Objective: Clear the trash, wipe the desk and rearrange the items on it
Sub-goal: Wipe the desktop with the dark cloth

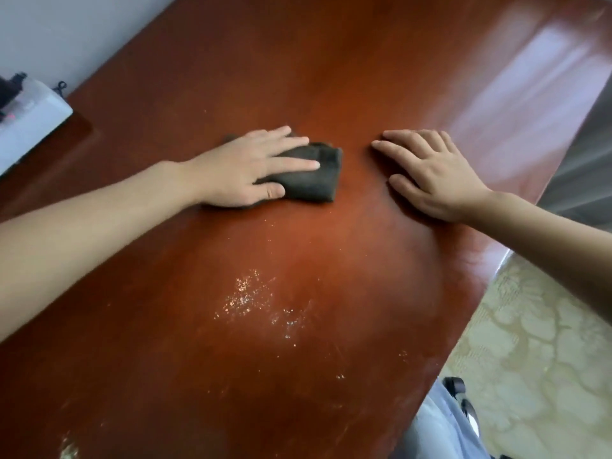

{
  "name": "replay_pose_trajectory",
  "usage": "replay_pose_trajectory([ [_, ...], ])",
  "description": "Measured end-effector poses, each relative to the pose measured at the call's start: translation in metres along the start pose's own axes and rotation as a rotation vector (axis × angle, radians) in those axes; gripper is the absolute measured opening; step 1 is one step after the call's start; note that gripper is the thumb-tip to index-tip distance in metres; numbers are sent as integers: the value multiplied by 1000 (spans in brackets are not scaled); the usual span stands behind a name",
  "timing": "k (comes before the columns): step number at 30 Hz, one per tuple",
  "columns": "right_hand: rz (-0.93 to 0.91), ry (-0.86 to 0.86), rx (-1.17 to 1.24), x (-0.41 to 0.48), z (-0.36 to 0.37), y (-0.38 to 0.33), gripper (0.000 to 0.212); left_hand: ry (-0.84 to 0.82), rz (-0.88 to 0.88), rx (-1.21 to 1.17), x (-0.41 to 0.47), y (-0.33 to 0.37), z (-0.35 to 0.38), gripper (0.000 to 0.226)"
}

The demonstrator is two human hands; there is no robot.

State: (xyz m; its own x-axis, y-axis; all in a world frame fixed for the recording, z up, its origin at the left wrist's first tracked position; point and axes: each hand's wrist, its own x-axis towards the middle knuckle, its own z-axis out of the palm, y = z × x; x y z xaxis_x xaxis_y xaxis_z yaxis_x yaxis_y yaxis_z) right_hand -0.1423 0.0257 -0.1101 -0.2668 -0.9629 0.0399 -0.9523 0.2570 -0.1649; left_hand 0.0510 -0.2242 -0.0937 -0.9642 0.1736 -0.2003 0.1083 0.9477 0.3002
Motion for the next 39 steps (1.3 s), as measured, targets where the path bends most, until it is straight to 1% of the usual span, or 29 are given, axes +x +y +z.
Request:
replay_pose_trajectory([
  [3, 60, 37, 60, 16, -6, -3, 54, 30, 332, 75, -1, 72, 29, 56],
  [4, 79, 46, 91, 24, -8, -4, 54, 18, 410, 100, -5, 89, 37, 55],
  [6, 62, 35, 90, 40, -7, -4, 54, -4, 471, 56, -11, 98, 40, 49],
  [7, 27, 19, 63, 48, -6, -2, 54, 3, 455, -60, -13, 94, 36, 46],
  [8, -15, 3, 38, 56, -4, -1, 53, 18, 400, -237, -16, 87, 27, 45],
  [10, -83, -9, 19, 74, -4, 2, 53, 51, 200, -604, -21, 64, 4, 46],
  [11, -106, -7, 19, 85, -5, 3, 52, 119, 81, -698, -23, 51, -10, 44],
  [12, -127, -6, 16, 95, -5, 4, 52, 203, -28, -726, -24, 36, -25, 41],
  [14, -174, -9, 16, 114, -7, 6, 51, 374, -189, -661, -30, 0, -55, 40],
  [15, -196, -15, 22, 123, -8, 7, 51, 442, -255, -604, -33, -20, -68, 44],
  [17, -227, -18, 29, 138, -8, 8, 50, 526, -363, -495, -40, -59, -88, 55],
  [18, -241, -20, 33, 144, -7, 8, 50, 539, -407, -453, -43, -78, -94, 56],
  [21, -270, -46, 36, 155, -3, 9, 50, 486, -529, -294, -49, -129, -92, 46],
  [22, -283, -53, 18, 157, 0, 10, 49, 437, -568, -245, -49, -141, -89, 44],
  [24, -308, -55, -13, 158, 4, 12, 48, 301, -604, -171, -46, -155, -78, 49],
  [26, -314, -38, -8, 158, 8, 13, 47, 148, -529, -1, -35, -155, -59, 61],
  [28, -315, -21, -2, 157, 9, 12, 47, 63, -435, 131, -16, -140, -43, 67],
  [30, -317, -19, 2, 157, 8, 12, 47, 48, -374, 151, 0, -126, -36, 62],
  [31, -318, -23, 5, 158, 8, 12, 46, 53, -371, 148, 3, -125, -37, 60],
  [33, -308, -35, 11, 158, 6, 12, 46, 108, -451, 157, 2, -144, -42, 57],
  [35, -299, -45, 10, 157, 5, 12, 46, 222, -612, 124, -10, -177, -49, 54],
  [37, -296, -62, 7, 157, 5, 12, 47, 241, -740, 50, -22, -198, -53, 49],
  [38, -297, -73, 9, 157, 4, 11, 47, 226, -747, 35, -24, -198, -53, 49],
  [39, -298, -83, 16, 156, 4, 11, 47, 206, -713, 40, -21, -192, -51, 49],
])
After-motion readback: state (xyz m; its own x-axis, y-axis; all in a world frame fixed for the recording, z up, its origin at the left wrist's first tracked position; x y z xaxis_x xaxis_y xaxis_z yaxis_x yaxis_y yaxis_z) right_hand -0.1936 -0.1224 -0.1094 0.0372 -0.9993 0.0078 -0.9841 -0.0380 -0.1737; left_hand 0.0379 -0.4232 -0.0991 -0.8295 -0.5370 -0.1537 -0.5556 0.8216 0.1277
